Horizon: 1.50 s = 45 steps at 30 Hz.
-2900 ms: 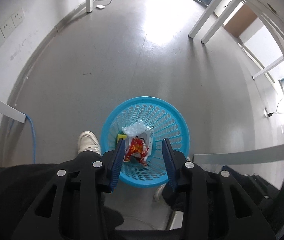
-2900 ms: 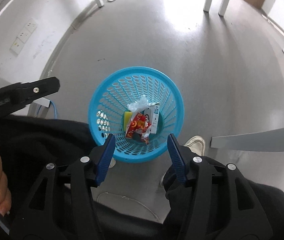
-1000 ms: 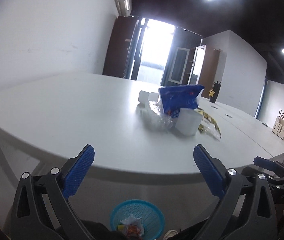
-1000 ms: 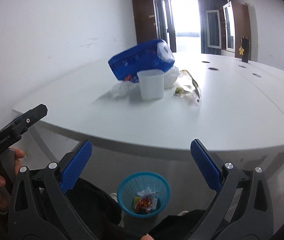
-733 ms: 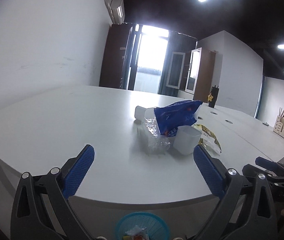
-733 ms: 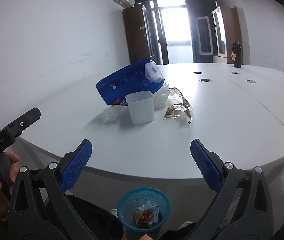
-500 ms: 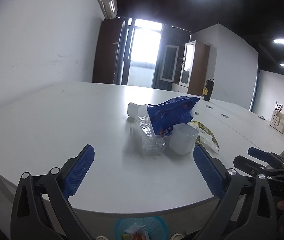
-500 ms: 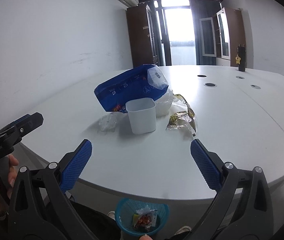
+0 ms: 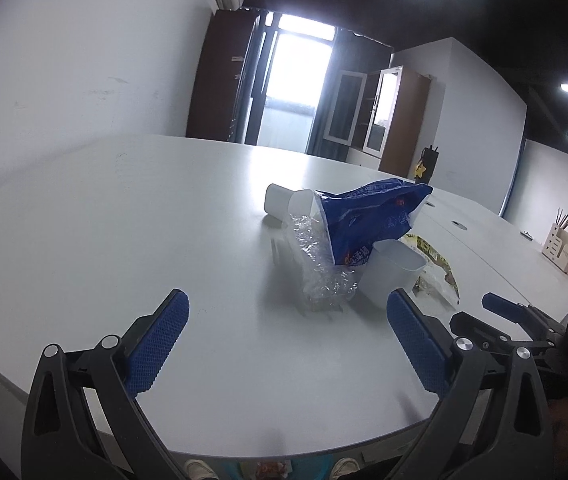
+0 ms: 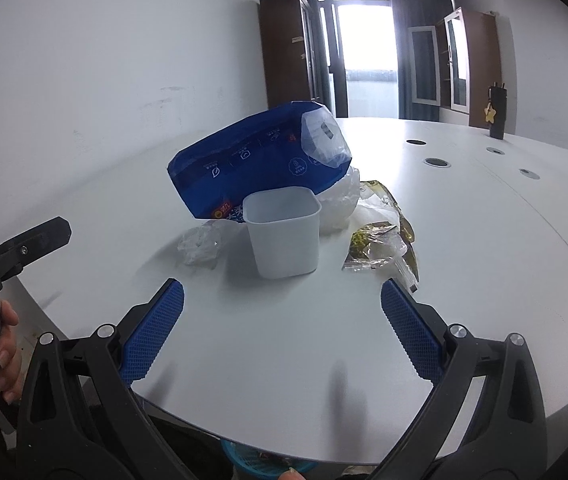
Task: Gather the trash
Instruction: 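Raise both tools back up toward the trash on the table, then grasp the blue tissue bag with the left tool while the right tool grasps the white cup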
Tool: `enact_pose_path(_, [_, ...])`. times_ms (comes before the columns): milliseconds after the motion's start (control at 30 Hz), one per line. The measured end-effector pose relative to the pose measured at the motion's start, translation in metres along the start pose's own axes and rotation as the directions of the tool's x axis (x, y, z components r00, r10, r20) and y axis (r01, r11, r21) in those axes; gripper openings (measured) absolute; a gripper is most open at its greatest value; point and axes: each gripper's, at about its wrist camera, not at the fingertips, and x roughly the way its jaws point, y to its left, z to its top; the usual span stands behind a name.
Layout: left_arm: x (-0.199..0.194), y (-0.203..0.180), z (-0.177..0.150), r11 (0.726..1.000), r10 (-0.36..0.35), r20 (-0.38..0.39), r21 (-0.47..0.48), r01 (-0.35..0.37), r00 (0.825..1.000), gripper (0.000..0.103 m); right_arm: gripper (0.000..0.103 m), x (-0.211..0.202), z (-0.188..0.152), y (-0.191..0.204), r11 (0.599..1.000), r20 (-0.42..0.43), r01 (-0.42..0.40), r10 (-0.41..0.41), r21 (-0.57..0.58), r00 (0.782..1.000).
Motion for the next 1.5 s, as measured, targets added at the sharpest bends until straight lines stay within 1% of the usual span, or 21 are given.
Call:
enact_pose_path(133, [0.007,0.005,0.003,1.000,0.008,-0.006,-0.004,-0.008,1.000,0.097,0.094,0.009,0.005,-0.001,1.000,0.002,-0.001,0.001,-0.008,1.000])
enact_pose_path(233, [0.014,0.007,0.001,1.000,-0.006,-0.030,-0.013,0.006,1.000,0.097,0.094,0.015,0.008,0.000,1.000,0.002,-0.004,0.004,-0.020,1.000])
enact_pose_path(333, [0.016,0.005,0.001,1.000,-0.011,-0.035,0.006,0.011,0.999,0.097,0.094,0.021,0.013,0.000,0.999,-0.009,-0.004,0.003,-0.053,1.000])
enact_pose_path(467, [0.017,0.008,0.004,1.000,-0.010,-0.034,0.017,0.011,0.999,0.097,0.094,0.026,0.022,-0.003,0.998,0.008,-0.008,0.008,-0.055,1.000])
enact_pose_path(633, [0.027,0.011,0.003,1.000,-0.011,-0.059,0.016,0.012,0.998,0.097,0.094,0.047,0.029,-0.001,0.997,-0.042,-0.056,0.053,-0.057,0.998])
enact_pose_path(767, [0.035,0.010,0.005,1.000,-0.017,-0.068,0.022,0.019,0.998,0.097,0.094,0.058,0.034,-0.003,0.998,-0.070,-0.053,0.051,-0.034,0.996])
enact_pose_path(900, [0.043,0.006,0.011,0.999,-0.017,-0.067,0.038,0.020,0.998,0.097,0.094,0.067,0.036,-0.005,0.998,-0.118,-0.066,0.064,-0.014,0.991])
enact_pose_path(1033, [0.054,0.000,0.030,0.998,-0.057,-0.068,0.023,0.059,0.996,0.097,0.094,0.070,0.040,-0.006,0.999,-0.140,-0.048,0.045,-0.022,0.989])
enact_pose_path(1100, [0.063,-0.004,0.042,0.997,-0.065,-0.086,0.024,0.067,0.994,0.097,0.094,0.068,0.044,-0.004,0.998,-0.139,-0.036,0.030,-0.043,0.990])
enact_pose_path(1167, [0.074,-0.006,0.049,0.997,-0.079,-0.115,0.011,0.081,0.990,0.097,0.094,0.069,0.049,-0.002,0.998,-0.147,-0.035,0.026,-0.061,0.989])
enact_pose_path(1267, [0.089,-0.011,0.055,0.988,-0.156,-0.178,-0.012,0.157,0.972,0.097,0.094,0.076,0.053,0.002,0.996,-0.174,-0.043,0.027,-0.085,0.984])
enact_pose_path(1433, [0.105,-0.014,0.063,0.982,-0.187,-0.210,-0.030,0.185,0.960,0.096,0.094,0.086,0.059,-0.003,0.997,-0.193,-0.041,0.029,-0.059,0.981])
enact_pose_path(1500, [0.112,-0.014,0.063,0.981,-0.195,-0.226,-0.040,0.191,0.954,0.095,0.091,0.089,0.060,-0.003,0.998,-0.196,-0.034,0.021,-0.059,0.980])
